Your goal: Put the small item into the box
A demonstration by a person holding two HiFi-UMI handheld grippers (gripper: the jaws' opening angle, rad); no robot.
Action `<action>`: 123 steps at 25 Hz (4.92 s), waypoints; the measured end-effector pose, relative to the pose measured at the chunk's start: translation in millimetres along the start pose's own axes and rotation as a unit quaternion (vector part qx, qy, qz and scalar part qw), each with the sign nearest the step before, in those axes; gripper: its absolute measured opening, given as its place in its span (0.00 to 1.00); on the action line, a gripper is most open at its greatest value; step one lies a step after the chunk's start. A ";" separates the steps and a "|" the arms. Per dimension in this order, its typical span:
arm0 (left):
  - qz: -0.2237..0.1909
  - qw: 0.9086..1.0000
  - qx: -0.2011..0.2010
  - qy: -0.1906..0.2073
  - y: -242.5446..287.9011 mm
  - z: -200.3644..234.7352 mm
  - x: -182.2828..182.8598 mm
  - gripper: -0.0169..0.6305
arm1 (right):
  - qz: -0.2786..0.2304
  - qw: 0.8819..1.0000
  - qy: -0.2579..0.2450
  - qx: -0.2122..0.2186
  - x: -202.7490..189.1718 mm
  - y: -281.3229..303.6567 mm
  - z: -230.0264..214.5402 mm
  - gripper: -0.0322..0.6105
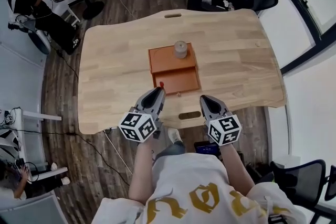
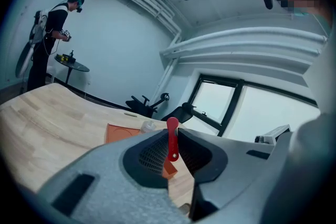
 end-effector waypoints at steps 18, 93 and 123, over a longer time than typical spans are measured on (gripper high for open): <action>-0.007 1.000 -0.030 -0.003 33.0 64.9 35.7 0.11 | -0.015 0.999 -0.014 -0.026 35.5 73.9 3.4 0.07; 0.275 0.961 -0.016 -0.024 135.7 131.1 -122.6 0.11 | 0.127 0.992 0.007 -0.017 -49.4 168.8 -73.7 0.07; 0.443 0.896 0.003 0.027 169.4 142.5 -189.0 0.11 | 0.139 0.989 0.044 -0.030 -62.2 179.0 -111.2 0.07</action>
Point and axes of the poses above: the fingertips, and each gripper's own axes: y forward along the fingers, z to its left, x out of its top, the point moved 1 cm from there along -y, backward along the fingers, and after that the axes turned 9 degrees about -x, right-handed, at the moved point
